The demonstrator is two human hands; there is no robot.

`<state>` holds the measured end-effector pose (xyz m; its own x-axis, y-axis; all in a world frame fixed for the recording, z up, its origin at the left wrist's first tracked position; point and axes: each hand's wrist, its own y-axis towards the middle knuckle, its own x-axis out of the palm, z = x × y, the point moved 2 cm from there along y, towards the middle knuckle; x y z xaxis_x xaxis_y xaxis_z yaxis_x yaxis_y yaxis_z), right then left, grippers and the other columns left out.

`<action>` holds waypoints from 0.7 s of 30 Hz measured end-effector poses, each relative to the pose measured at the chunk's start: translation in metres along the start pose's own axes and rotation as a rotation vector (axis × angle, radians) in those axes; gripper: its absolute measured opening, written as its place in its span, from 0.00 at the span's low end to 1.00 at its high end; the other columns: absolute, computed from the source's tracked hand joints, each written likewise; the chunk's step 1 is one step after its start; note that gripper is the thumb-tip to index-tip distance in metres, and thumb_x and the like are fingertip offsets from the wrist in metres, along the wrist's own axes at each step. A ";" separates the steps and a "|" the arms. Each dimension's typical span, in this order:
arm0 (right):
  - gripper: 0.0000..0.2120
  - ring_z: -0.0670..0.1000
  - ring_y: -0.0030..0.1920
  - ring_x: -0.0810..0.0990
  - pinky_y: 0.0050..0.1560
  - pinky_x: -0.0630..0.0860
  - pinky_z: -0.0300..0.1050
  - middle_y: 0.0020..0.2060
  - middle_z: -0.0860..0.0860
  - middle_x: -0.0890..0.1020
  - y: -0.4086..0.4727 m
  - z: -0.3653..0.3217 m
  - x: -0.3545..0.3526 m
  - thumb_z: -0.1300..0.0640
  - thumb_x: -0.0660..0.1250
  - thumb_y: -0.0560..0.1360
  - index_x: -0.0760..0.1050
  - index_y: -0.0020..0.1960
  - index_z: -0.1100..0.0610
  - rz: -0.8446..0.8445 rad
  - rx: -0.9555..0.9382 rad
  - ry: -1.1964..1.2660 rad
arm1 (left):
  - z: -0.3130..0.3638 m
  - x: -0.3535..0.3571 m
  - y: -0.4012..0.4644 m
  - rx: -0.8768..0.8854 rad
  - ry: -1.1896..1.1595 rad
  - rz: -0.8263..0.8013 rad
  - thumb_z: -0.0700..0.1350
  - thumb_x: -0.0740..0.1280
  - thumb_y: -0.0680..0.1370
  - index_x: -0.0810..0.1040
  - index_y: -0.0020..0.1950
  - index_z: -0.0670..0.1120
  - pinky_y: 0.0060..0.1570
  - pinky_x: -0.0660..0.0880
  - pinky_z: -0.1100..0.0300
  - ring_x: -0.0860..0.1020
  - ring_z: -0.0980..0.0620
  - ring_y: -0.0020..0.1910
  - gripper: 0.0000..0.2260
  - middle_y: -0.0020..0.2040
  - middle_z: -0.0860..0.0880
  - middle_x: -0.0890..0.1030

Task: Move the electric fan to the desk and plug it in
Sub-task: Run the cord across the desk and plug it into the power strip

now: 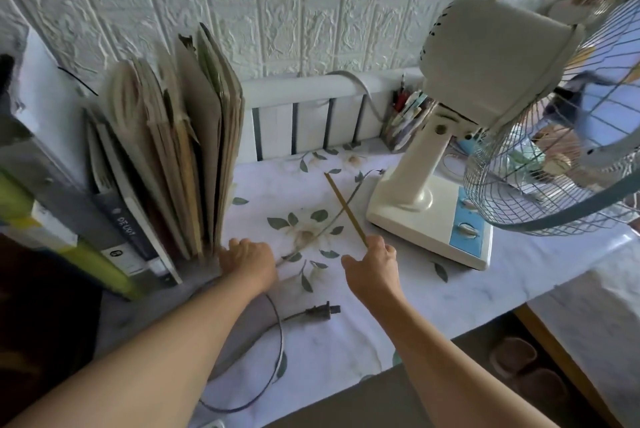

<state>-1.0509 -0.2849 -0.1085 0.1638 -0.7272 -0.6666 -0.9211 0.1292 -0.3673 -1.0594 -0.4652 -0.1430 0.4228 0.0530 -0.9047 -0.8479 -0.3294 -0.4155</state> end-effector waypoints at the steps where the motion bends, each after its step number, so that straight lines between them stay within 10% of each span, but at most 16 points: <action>1: 0.25 0.58 0.63 0.72 0.54 0.70 0.45 0.69 0.58 0.64 -0.002 -0.001 0.001 0.57 0.62 0.78 0.60 0.73 0.58 -0.008 -0.002 -0.003 | -0.005 -0.001 -0.003 -0.009 -0.018 -0.004 0.45 0.62 0.75 0.73 0.66 0.45 0.69 0.64 0.49 0.69 0.43 0.69 0.19 0.67 0.44 0.73; 7: 0.22 0.53 0.50 0.78 0.37 0.74 0.36 0.67 0.56 0.72 -0.015 0.000 0.013 0.62 0.62 0.75 0.70 0.69 0.55 -0.174 -0.086 -0.114 | -0.040 -0.001 -0.026 -0.002 -0.289 0.014 0.42 0.58 0.76 0.71 0.62 0.44 0.61 0.72 0.50 0.74 0.42 0.63 0.15 0.65 0.42 0.75; 15: 0.14 0.52 0.49 0.79 0.45 0.74 0.36 0.56 0.54 0.79 -0.028 0.018 0.045 0.64 0.66 0.72 0.80 0.56 0.54 -0.264 -0.224 -0.343 | -0.060 0.032 -0.065 -0.039 -0.016 0.025 0.37 0.58 0.76 0.73 0.63 0.46 0.62 0.68 0.51 0.74 0.42 0.65 0.16 0.64 0.43 0.76; 21: 0.14 0.54 0.46 0.80 0.49 0.81 0.45 0.51 0.57 0.83 -0.046 0.031 0.029 0.68 0.60 0.74 0.82 0.52 0.59 -0.234 -0.261 -0.400 | -0.085 0.033 -0.101 -0.203 -0.401 0.036 0.42 0.59 0.78 0.79 0.56 0.43 0.54 0.75 0.53 0.79 0.41 0.56 0.11 0.58 0.41 0.80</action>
<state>-0.9927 -0.2907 -0.1312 0.4503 -0.3961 -0.8002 -0.8927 -0.2147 -0.3961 -0.9324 -0.5108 -0.1228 0.2026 0.3864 -0.8998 -0.7629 -0.5138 -0.3924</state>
